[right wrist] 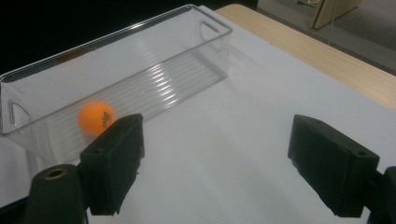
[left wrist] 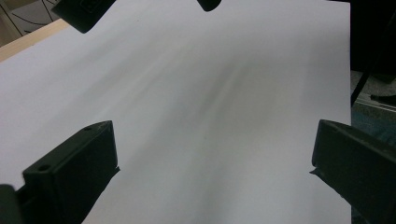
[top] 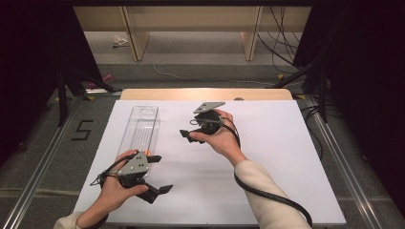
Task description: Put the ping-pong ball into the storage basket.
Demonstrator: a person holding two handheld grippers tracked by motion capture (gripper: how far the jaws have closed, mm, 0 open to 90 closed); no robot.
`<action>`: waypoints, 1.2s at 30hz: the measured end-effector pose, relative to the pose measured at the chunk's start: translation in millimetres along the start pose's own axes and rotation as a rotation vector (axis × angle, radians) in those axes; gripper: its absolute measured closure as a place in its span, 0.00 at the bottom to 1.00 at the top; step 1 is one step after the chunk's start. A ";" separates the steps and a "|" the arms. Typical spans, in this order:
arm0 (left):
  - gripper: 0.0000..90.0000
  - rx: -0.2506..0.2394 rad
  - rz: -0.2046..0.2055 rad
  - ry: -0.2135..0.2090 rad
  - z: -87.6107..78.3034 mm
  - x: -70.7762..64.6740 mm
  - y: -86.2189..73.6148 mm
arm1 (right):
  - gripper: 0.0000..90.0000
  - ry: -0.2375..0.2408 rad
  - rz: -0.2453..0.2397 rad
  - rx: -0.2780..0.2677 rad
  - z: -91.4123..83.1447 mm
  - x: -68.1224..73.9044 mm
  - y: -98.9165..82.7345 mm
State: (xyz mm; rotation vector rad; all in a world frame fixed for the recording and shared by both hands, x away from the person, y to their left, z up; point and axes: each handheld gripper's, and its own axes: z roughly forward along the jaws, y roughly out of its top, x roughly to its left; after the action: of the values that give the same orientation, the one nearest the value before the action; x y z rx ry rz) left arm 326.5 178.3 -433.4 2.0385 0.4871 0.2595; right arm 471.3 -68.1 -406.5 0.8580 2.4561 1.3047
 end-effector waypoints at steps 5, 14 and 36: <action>0.00 -0.001 -0.003 0.001 -0.4 0.2 0.0 | 0.22 -0.013 0.008 -0.002 -7.9 -4.8 -4.8; 0.00 0.000 -0.002 0.002 -0.5 0.4 -0.1 | 0.22 -0.026 0.016 -0.008 -19.1 -9.5 -11.4; 0.00 0.000 -0.004 0.006 -0.6 0.5 -0.1 | 0.22 -0.074 0.061 -0.025 -58.0 -27.7 -39.1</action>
State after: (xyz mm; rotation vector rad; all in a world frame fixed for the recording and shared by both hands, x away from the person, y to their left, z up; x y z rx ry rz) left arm 326.6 179.1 -433.2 2.0371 0.4953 0.2634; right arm 451.9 -140.8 -406.7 0.9638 2.3699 1.2973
